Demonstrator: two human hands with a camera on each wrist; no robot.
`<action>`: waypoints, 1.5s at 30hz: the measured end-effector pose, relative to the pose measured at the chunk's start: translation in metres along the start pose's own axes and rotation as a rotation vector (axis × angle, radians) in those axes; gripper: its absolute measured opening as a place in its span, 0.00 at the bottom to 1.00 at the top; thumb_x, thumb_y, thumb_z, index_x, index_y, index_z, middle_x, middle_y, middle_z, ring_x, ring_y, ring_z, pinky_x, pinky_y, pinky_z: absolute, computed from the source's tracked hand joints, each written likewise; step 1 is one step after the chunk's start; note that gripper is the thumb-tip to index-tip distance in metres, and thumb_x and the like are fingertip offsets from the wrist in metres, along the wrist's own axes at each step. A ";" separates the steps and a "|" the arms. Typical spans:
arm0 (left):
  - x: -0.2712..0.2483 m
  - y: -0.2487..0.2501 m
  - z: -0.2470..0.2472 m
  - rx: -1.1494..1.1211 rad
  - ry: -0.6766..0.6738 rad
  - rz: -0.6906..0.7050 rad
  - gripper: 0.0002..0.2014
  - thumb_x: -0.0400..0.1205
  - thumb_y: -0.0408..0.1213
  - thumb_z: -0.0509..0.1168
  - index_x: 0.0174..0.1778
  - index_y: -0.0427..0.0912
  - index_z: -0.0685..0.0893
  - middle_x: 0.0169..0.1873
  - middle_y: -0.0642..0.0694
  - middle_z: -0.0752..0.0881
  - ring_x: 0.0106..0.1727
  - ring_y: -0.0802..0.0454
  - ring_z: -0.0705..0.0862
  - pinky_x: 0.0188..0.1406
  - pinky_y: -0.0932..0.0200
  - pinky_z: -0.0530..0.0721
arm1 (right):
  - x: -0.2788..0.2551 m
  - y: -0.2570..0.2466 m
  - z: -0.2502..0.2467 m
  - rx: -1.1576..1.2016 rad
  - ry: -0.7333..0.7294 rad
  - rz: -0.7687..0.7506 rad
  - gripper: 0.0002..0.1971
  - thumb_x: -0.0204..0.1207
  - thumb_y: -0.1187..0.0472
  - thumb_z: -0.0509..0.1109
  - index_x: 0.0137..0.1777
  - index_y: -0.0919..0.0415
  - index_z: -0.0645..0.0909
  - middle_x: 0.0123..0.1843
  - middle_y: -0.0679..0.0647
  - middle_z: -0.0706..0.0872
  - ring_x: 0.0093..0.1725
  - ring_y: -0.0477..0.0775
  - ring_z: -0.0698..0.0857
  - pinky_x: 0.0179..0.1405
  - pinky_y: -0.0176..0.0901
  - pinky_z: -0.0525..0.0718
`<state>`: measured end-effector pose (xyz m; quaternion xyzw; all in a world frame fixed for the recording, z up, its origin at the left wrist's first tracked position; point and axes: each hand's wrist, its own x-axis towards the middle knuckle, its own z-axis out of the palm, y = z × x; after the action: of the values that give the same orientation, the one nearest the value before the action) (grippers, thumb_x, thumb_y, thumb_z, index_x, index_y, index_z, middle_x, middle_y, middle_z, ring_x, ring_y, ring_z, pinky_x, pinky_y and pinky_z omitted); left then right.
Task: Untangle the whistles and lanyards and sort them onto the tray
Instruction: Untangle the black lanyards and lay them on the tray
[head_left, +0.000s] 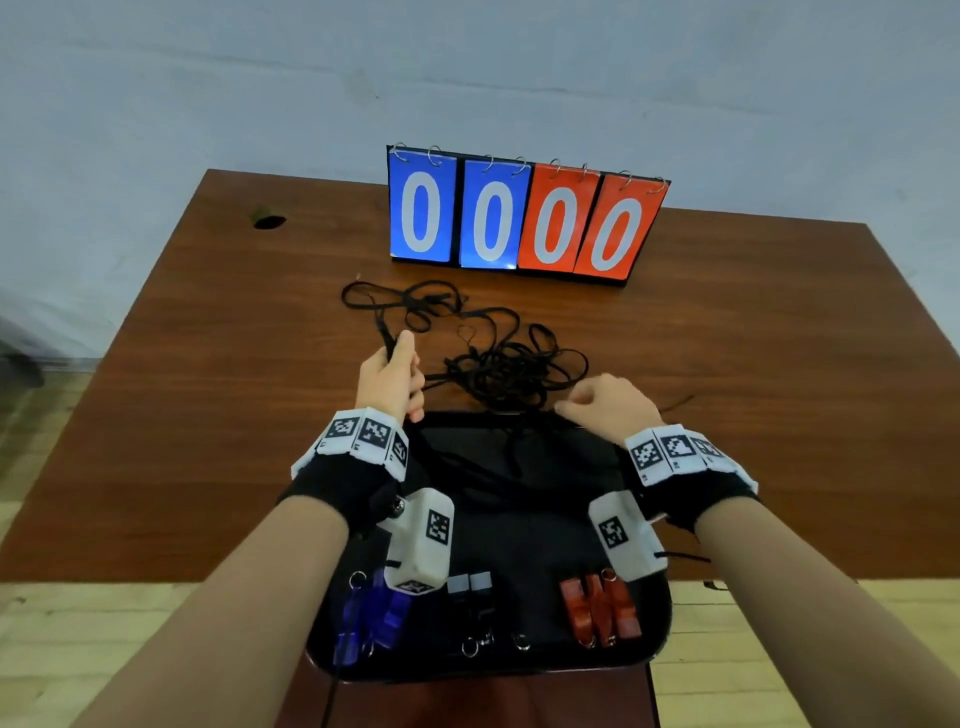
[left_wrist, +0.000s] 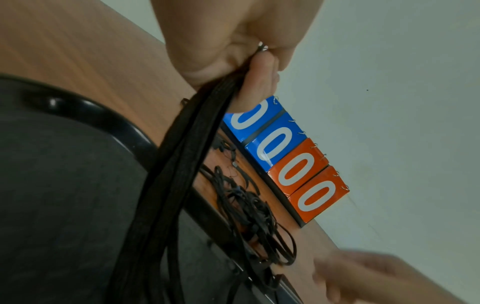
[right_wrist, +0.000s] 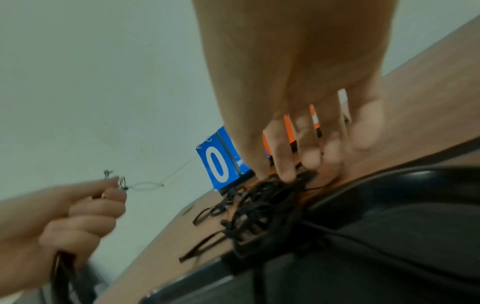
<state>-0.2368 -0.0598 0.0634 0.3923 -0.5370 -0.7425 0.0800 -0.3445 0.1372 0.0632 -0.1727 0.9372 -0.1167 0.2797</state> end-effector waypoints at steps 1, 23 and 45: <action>0.001 -0.002 -0.003 -0.002 0.009 -0.009 0.18 0.86 0.44 0.55 0.30 0.43 0.68 0.07 0.55 0.64 0.09 0.59 0.60 0.11 0.71 0.60 | 0.005 -0.009 -0.001 0.065 0.061 -0.018 0.12 0.78 0.50 0.64 0.44 0.56 0.84 0.46 0.55 0.87 0.53 0.58 0.86 0.49 0.46 0.81; 0.057 -0.001 -0.052 0.015 0.090 0.112 0.16 0.86 0.34 0.54 0.32 0.41 0.76 0.25 0.45 0.78 0.19 0.59 0.76 0.21 0.66 0.77 | 0.100 -0.129 0.024 0.124 0.291 -0.178 0.05 0.76 0.57 0.67 0.44 0.55 0.83 0.51 0.54 0.88 0.59 0.54 0.81 0.59 0.49 0.79; 0.012 0.021 -0.028 0.088 0.033 0.213 0.16 0.87 0.42 0.49 0.33 0.47 0.71 0.22 0.51 0.68 0.14 0.63 0.68 0.17 0.66 0.70 | -0.009 -0.149 0.045 0.885 -0.227 -0.376 0.07 0.82 0.65 0.60 0.58 0.60 0.74 0.46 0.49 0.82 0.39 0.43 0.83 0.42 0.24 0.83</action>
<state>-0.2330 -0.0953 0.0718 0.3484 -0.6065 -0.6988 0.1501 -0.2740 -0.0009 0.0778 -0.2152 0.7138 -0.5327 0.4006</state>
